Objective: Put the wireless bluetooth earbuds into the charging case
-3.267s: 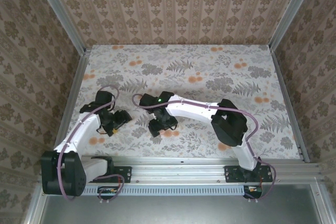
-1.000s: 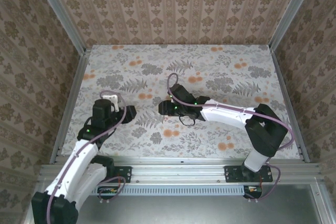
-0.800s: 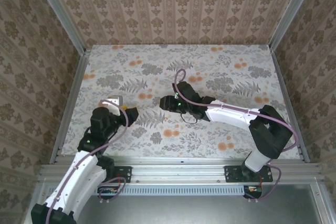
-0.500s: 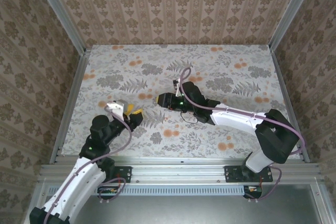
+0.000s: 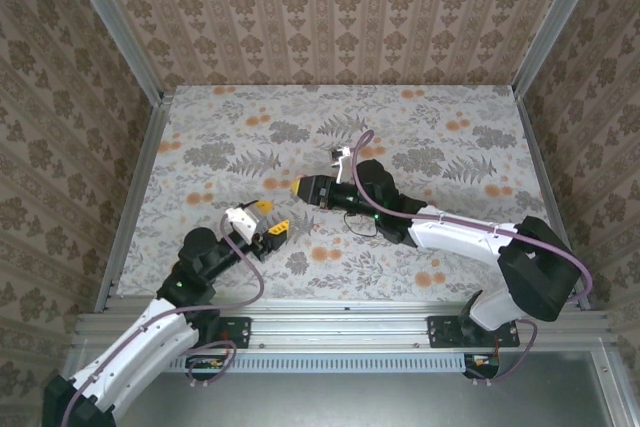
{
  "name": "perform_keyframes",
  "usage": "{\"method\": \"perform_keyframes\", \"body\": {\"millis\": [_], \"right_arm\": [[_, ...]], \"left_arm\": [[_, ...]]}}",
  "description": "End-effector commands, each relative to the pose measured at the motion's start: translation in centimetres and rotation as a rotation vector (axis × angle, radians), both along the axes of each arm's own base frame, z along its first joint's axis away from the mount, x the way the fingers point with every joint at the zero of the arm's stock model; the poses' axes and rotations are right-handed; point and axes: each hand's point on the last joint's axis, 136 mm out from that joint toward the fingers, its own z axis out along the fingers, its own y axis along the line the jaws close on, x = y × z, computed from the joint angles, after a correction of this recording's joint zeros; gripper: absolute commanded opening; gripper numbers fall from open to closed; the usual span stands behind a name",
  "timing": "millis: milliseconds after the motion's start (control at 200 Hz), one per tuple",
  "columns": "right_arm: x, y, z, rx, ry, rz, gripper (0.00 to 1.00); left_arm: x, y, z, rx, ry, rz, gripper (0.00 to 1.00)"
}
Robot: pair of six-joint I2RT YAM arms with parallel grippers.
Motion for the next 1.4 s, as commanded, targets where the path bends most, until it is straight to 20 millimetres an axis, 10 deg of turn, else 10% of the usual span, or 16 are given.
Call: {"method": "perform_keyframes", "body": {"millis": [0, 1395], "right_arm": [[-1.1, 0.5, 2.4, 0.071, -0.048, 0.043, 0.46], [-3.6, 3.2, 1.1, 0.123, -0.006, 0.117, 0.46]], "left_arm": [[0.5, -0.1, 1.2, -0.008, -0.091, 0.015, 0.55], [1.7, -0.7, 4.5, -0.169, -0.122, 0.052, 0.53]]}}
